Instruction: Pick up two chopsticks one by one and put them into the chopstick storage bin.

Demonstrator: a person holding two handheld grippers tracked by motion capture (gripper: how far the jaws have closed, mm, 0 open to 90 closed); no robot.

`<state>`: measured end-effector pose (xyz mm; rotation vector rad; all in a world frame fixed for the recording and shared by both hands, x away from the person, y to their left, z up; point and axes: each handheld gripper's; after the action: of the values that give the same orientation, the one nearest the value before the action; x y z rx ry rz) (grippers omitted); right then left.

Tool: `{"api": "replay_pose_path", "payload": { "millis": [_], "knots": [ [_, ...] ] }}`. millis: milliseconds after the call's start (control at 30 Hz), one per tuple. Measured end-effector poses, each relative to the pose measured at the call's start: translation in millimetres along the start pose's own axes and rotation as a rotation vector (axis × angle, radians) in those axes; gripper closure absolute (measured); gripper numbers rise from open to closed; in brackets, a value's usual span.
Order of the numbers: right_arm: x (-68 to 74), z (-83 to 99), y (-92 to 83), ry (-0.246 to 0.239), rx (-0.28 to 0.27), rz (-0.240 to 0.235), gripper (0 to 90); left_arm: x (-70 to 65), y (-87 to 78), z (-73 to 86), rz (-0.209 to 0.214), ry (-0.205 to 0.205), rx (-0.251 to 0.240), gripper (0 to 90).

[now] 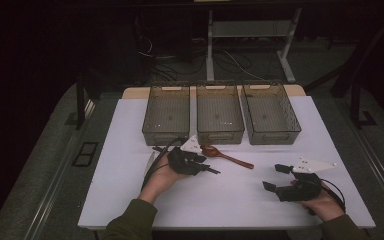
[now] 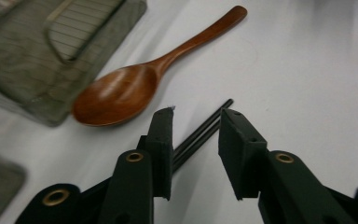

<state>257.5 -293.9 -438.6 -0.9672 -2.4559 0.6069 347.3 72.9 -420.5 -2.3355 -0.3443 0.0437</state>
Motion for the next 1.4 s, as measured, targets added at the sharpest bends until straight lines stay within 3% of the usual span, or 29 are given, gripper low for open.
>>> {"api": "replay_pose_path", "payload": {
  "millis": [233, 367, 467, 567, 833, 867, 1133, 1400],
  "knots": [
    [-1.1, 0.4, 0.9, 0.001, 0.005, -0.002, 20.0, 22.6, -9.5, 5.6, 0.026, 0.055, 0.086, 62.2],
    [-1.1, 0.4, 0.9, 0.002, 0.007, -0.005, 20.0, 32.4, -8.7, 9.9, 0.062, 0.076, 0.113, 63.0],
    [-0.9, 0.4, 0.9, 0.001, 0.007, -0.007, 20.0, 37.1, -6.8, 12.5, 0.096, 0.102, 0.134, 64.2],
    [-1.4, 0.5, 1.0, 0.005, 0.009, -0.008, 20.0, 41.1, -5.0, 13.1, 0.102, 0.111, 0.145, 65.4],
    [-1.5, 0.6, 1.0, 0.004, 0.010, -0.011, 20.0, 45.4, 5.0, 17.3, 0.140, 0.104, 0.171, 68.7],
    [-1.6, 0.6, 1.0, 0.004, 0.010, -0.011, 20.0, 46.4, 5.9, 17.8, 0.145, 0.117, 0.178, 69.5],
    [-1.8, 0.6, 1.5, 0.002, 0.012, -0.011, 20.0, 48.3, 8.2, 19.2, 0.188, 0.133, 0.141, 72.6],
    [-2.2, 0.7, 1.7, 0.003, 0.012, -0.010, 20.0, 42.1, 14.5, 12.1, 0.212, 0.185, 0.142, 74.3]
  ]
}}
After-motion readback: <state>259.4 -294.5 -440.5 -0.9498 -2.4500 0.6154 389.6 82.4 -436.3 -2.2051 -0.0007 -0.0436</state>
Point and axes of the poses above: each handheld gripper's, and its own axes: y roughly forward along the jaws, z roughly out of its underside, x roughly to its left, and after that the axes turned 7 degrees about y, right-handed
